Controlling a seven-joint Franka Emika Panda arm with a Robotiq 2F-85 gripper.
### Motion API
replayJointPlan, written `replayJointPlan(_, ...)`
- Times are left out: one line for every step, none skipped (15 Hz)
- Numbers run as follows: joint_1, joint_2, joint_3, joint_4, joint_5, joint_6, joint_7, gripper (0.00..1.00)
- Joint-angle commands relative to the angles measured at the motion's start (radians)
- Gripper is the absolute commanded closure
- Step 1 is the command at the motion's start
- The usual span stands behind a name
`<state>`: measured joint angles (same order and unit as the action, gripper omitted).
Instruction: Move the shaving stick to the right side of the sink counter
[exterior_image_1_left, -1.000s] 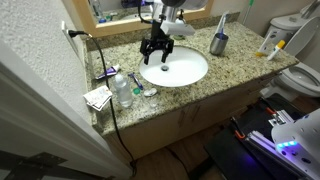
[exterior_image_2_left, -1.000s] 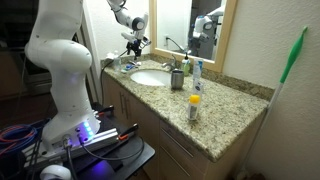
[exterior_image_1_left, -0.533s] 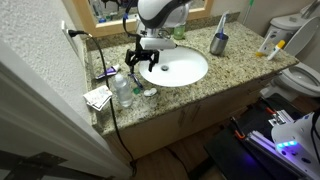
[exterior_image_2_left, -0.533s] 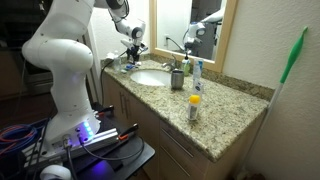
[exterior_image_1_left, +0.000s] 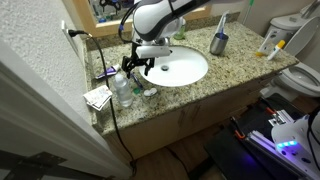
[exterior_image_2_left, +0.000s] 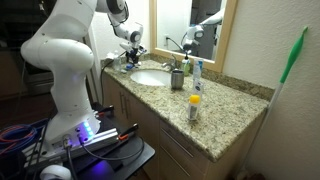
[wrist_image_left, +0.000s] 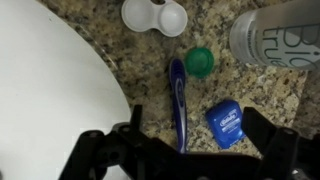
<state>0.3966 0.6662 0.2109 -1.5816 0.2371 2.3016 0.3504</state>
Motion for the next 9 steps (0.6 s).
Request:
replayJointPlan(0.037, 0.05, -0.031, 0.042, -0.058, 0.031, 0.041, 0.0)
replayJointPlan(0.046, 0.058, -0.038, 0.048, -0.072, 0.034, 0.056, 0.0)
replayJointPlan(0.052, 0.061, -0.048, 0.064, -0.088, 0.021, 0.071, 0.0)
replayJointPlan(0.055, 0.068, -0.054, 0.073, -0.1, 0.027, 0.078, 0.0)
replayJointPlan(0.059, 0.073, -0.058, 0.084, -0.112, 0.025, 0.085, 0.0)
replayJointPlan(0.063, 0.078, -0.063, 0.091, -0.119, 0.023, 0.095, 0.0)
replayJointPlan(0.063, 0.073, -0.065, 0.088, -0.124, 0.018, 0.097, 0.0)
replayJointPlan(0.064, 0.072, -0.068, 0.093, -0.131, 0.009, 0.101, 0.0)
replayJointPlan(0.064, 0.071, -0.07, 0.096, -0.135, -0.006, 0.105, 0.02)
